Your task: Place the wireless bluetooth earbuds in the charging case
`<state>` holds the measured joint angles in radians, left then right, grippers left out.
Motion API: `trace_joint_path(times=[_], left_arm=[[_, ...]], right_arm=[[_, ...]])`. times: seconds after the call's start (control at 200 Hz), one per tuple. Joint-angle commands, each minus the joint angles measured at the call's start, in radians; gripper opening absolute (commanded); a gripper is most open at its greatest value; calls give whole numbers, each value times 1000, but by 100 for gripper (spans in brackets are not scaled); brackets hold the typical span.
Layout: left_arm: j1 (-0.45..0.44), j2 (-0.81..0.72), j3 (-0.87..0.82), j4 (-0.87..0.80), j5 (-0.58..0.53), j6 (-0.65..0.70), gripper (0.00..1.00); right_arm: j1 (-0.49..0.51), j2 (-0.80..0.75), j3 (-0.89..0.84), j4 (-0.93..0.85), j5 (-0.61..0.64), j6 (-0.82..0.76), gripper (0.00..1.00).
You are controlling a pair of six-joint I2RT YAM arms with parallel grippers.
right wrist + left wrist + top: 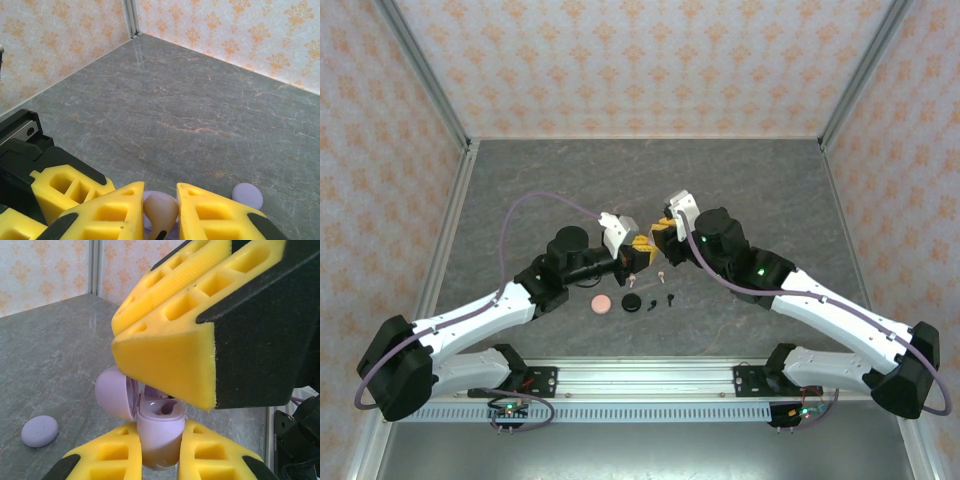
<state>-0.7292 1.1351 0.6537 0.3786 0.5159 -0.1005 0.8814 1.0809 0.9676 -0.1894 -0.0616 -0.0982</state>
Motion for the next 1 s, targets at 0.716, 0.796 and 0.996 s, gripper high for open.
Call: trace_joint_path(times=[0.716,0.796,0.996], left_arm=[[-15,51,71,116,-24,-94,0],[-15,56,73,117,-23,-96,0],[-15,55,72,118,-29,-92,0]], right_arm=[[7,-38,-26,87,69,-15,21],[7,-35,-29,86,70,-15,21],[7,-36,-26,36,62,-17,21]])
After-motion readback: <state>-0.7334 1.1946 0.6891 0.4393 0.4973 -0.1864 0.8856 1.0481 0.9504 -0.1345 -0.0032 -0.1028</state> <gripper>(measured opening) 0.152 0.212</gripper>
